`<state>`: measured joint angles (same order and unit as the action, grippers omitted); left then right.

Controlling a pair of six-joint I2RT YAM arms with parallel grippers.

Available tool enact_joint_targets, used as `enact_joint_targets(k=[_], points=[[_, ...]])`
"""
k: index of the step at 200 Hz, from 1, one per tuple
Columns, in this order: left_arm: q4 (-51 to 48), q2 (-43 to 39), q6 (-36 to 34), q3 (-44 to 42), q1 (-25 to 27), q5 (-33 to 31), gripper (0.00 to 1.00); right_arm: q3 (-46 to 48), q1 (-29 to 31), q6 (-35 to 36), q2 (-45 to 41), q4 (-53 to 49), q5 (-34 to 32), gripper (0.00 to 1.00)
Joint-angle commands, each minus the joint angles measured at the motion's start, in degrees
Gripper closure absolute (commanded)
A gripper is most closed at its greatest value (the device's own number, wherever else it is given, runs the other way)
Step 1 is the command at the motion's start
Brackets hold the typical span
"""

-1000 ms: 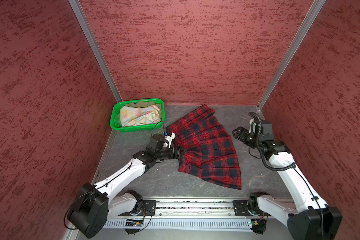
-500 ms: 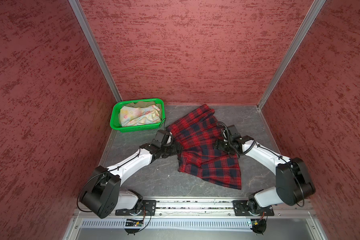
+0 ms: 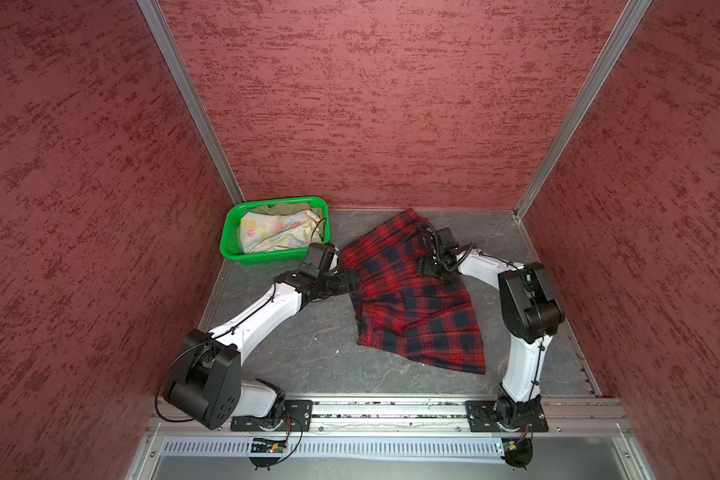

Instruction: Fold and stack the skirts

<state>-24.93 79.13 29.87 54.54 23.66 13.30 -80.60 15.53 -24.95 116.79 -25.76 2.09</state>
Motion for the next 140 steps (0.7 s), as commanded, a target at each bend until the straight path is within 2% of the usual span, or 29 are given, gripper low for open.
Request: enact_joint_targets(k=[1, 34, 55, 69, 87, 115, 140], points=[[-2.7, -0.8, -2.4, 1.7, -0.5, -0.4, 0.17, -12.0, -1.5, 4.0, 6.1, 0.5, 3.3, 0.11], [-2.8, 1.5, -3.3, 2.7, -0.5, -1.1, 0.17, -33.8, -1.5, 6.9, 14.7, -5.3, 5.1, 0.09], [-1.9, 5.4, -4.3, 4.7, -0.5, -2.0, 0.17, -35.7, -1.4, 6.7, 12.3, -7.0, 3.9, 0.09], [-0.9, 9.1, -5.7, 7.2, 0.6, -3.0, 0.18, -30.5, -1.2, 5.7, 7.3, -5.8, 1.8, 0.09], [-1.4, 15.4, -7.9, 11.4, 2.5, -4.3, 0.24, -18.7, -1.5, 3.0, -2.8, -2.0, -1.7, 0.08], [-3.0, 23.0, -12.2, 16.1, 6.8, -7.1, 0.29, -2.9, -3.0, -4.0, -17.8, 0.1, -2.0, 0.08], [-3.2, 26.9, -13.8, 17.1, 8.4, -8.0, 0.29, 7.0, -2.9, -8.5, -25.1, -2.9, -0.4, 0.09]])
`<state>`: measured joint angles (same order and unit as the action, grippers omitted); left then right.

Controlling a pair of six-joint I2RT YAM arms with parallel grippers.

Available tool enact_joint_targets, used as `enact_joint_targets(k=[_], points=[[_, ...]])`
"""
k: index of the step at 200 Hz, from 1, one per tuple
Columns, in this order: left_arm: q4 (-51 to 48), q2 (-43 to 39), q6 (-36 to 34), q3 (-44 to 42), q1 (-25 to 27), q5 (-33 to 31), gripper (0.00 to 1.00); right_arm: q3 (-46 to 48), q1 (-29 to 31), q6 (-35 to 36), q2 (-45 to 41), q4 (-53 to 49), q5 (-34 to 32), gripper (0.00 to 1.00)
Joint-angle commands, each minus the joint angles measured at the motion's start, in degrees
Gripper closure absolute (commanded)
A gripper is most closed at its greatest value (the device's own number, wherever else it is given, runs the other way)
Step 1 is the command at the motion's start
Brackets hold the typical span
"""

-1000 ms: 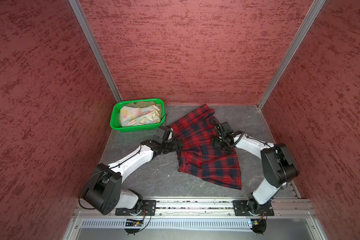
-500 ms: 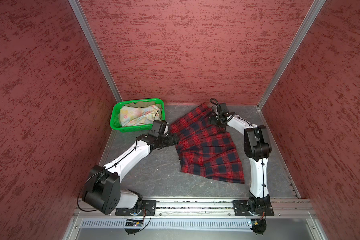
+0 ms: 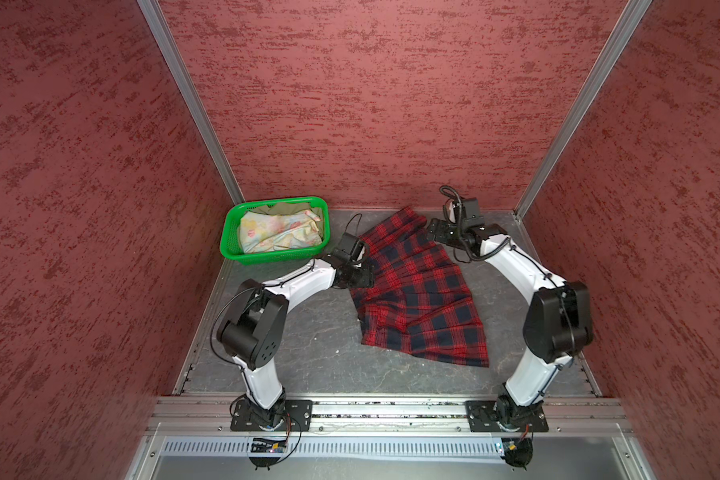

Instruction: Fold and stack the skirts

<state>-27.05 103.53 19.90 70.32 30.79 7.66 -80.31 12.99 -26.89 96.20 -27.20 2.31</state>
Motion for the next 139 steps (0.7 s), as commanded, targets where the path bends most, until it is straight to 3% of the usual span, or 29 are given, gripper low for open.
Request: enact_joint_targets(k=[1, 61, 99, 139], points=[[-1.1, 2.6, -3.9, 1.3, 1.3, -2.4, 0.29, 7.1, -0.3, -6.7, -4.7, -1.5, -0.5, 0.09], [-3.0, 6.6, -2.7, 1.5, 5.3, -4.1, 0.39, 18.9, 1.8, -10.2, -3.7, 0.0, 0.2, 0.1], [-5.6, 7.0, -0.7, 0.1, 8.5, -4.9, 0.52, 15.5, 1.8, -11.0, 5.3, 3.3, 2.6, 0.1], [-5.1, 4.7, 3.3, -3.7, 11.1, -2.4, 0.54, 8.6, 1.9, -11.0, 15.2, 4.4, 2.9, 0.1]])
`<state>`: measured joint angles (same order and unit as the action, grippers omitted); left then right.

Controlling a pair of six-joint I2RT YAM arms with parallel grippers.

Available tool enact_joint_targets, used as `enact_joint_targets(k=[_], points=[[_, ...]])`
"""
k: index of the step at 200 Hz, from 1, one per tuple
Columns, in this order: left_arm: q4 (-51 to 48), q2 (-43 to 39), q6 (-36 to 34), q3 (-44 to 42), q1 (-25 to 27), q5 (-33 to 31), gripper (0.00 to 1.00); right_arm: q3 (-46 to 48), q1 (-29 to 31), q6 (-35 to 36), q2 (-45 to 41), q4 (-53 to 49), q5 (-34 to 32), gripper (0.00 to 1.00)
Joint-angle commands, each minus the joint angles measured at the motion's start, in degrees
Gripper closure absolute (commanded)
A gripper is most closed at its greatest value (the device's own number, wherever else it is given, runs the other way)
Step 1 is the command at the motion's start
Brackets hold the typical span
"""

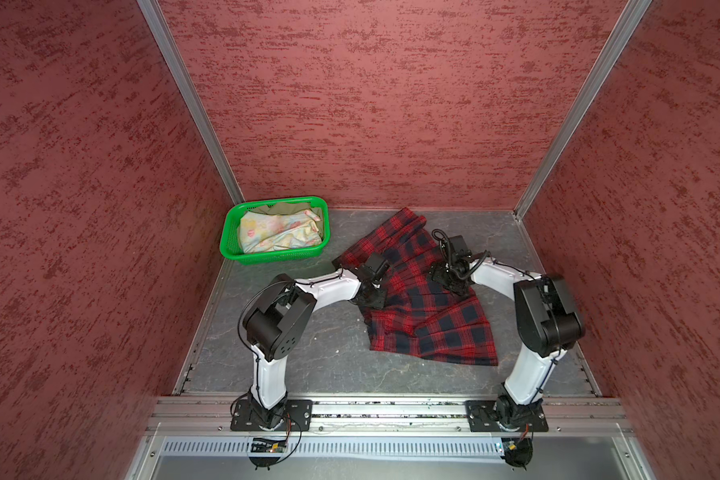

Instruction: Fold and stack the skirts

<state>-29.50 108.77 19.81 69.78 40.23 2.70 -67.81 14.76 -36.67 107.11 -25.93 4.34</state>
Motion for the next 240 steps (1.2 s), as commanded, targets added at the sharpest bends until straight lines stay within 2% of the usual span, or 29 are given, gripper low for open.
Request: enact_joint_targets(k=[1, 37, 69, 92, 108, 122, 148, 180, 211, 240], points=[[-2.6, -0.6, 3.5, -3.3, 1.7, 2.8, 0.54, -4.0, 0.1, -1.2, 4.5, 3.1, 0.9, 0.1], [-1.8, -2.0, 8.4, -3.7, 6.8, 5.8, 0.54, -13.8, 0.1, 0.2, 14.1, 5.4, 1.6, 0.08], [1.5, -2.0, 12.0, -1.4, 11.3, 11.1, 0.53, -25.6, 0.0, 3.2, 21.4, 10.0, 7.6, 0.06], [3.9, -3.7, 13.2, 0.3, 12.4, 14.4, 0.39, -36.6, -1.0, 6.3, 23.1, 6.1, 7.6, 0.04], [6.6, -7.4, 14.0, -1.7, 10.8, 16.6, 0.26, -37.3, -2.9, 7.9, 19.4, 7.0, 8.0, 0.02], [8.4, -11.8, 14.3, -4.5, 8.5, 18.2, 0.22, -36.5, -4.5, 9.8, 14.9, 6.2, 7.0, 0.02], [7.1, -19.2, 12.7, -8.3, 3.9, 17.7, 0.19, -28.5, -5.2, 13.5, 3.2, 4.6, 2.0, 0.01], [2.1, -24.1, 10.1, -10.5, -0.6, 13.2, 0.2, -8.4, -3.7, 10.4, -14.6, 3.6, -5.5, 0.04], [-5.6, -27.6, 7.9, -11.7, -0.3, 4.5, 0.24, 9.8, 0.3, 5.8, -32.4, 1.2, -10.7, 0.06], [-10.9, -34.4, 10.1, -16.8, 0.5, -3.3, 0.29, 19.8, 5.0, 2.1, -45.1, -3.6, -14.0, 0.08]])
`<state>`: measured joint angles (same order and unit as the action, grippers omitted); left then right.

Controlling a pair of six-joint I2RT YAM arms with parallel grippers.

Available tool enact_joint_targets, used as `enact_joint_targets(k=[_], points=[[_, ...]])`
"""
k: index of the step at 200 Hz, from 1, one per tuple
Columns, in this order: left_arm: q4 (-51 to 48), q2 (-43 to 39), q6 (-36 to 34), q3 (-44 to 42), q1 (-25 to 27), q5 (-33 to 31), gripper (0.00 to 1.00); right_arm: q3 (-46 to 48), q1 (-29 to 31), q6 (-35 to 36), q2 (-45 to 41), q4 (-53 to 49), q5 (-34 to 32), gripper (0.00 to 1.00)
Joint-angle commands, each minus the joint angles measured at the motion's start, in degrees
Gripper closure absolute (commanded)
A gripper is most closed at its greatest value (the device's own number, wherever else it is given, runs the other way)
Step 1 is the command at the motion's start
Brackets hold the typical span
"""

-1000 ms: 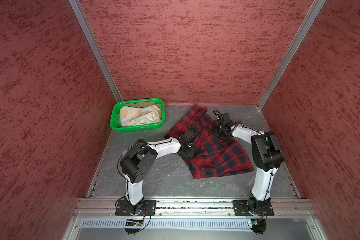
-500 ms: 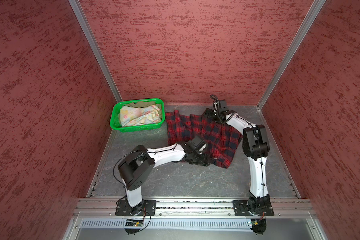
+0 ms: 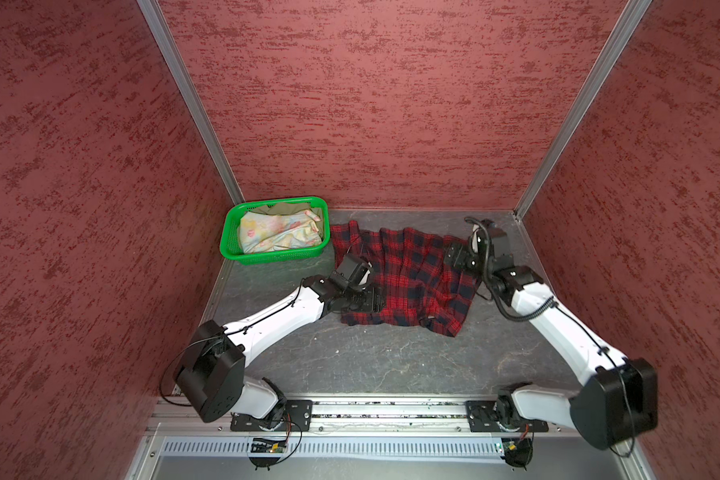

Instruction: Fold and stack the skirts

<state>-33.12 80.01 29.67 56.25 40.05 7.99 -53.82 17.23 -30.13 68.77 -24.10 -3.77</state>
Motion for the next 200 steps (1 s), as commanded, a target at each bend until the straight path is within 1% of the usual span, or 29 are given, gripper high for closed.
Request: enact_joint_targets(k=[1, 17, 29, 48, 59, 77, 88, 103, 134, 148, 160, 166, 179, 193, 200], points=[[-7.4, -5.9, 0.4, -3.5, 0.7, -8.9, 0.29, 6.0, 2.7, -4.6, -7.1, -5.6, -5.9, 0.08], [-9.1, -10.4, 3.3, -7.4, 1.0, -12.0, 0.31, 10.0, 4.3, -6.8, -12.1, -7.5, -6.1, 0.08], [-9.2, -13.0, 5.5, -10.3, 0.7, -13.4, 0.32, 11.5, 5.7, -8.2, -14.0, -9.0, -5.9, 0.08], [-8.4, -13.3, 7.3, -12.8, -0.6, -14.2, 0.31, 11.9, 8.4, -10.7, -14.5, -13.0, -6.8, 0.09], [-6.7, -12.1, 7.8, -13.4, -1.5, -13.4, 0.28, 12.2, 9.6, -12.6, -14.5, -15.0, -6.3, 0.09], [-1.4, -9.3, 8.0, -14.2, -3.7, -11.0, 0.28, 13.6, 10.4, -15.7, -14.9, -16.8, -3.3, 0.09], [1.5, -6.9, 7.5, -14.0, -5.2, -9.6, 0.28, 14.9, 10.6, -17.5, -15.5, -17.6, -2.4, 0.09], [4.8, -4.0, 6.6, -13.0, -5.8, -8.5, 0.28, 17.0, 10.6, -19.4, -16.7, -18.0, -1.6, 0.08], [9.4, 2.4, 5.0, -10.2, -5.8, -6.9, 0.28, 21.8, 10.6, -22.8, -15.5, -14.8, 1.6, 0.08], [11.2, 4.4, 4.8, -10.0, -6.1, -6.2, 0.29, 23.4, 10.6, -24.7, -15.4, -12.4, 3.1, 0.08], [12.8, 5.9, 4.8, -10.1, -6.7, -5.3, 0.33, 24.6, 10.6, -26.7, -16.1, -10.6, 3.9, 0.09], [13.7, 6.5, 4.8, -10.3, -7.1, -4.4, 0.39, 24.9, 10.6, -27.5, -16.4, -9.7, 4.3, 0.1], [15.6, 7.6, 5.0, -10.8, -8.1, -2.6, 0.53, 25.9, 10.5, -29.1, -16.6, -8.0, 4.9, 0.12], [17.4, 8.2, 5.3, -11.4, -9.2, -0.7, 0.75, 27.6, 10.3, -30.5, -16.9, -5.0, 5.6, 0.15], [18.1, 8.4, 5.4, -11.5, -9.8, 0.1, 0.83, 28.7, 9.9, -31.2, -17.3, -2.9, 6.5, 0.17]])
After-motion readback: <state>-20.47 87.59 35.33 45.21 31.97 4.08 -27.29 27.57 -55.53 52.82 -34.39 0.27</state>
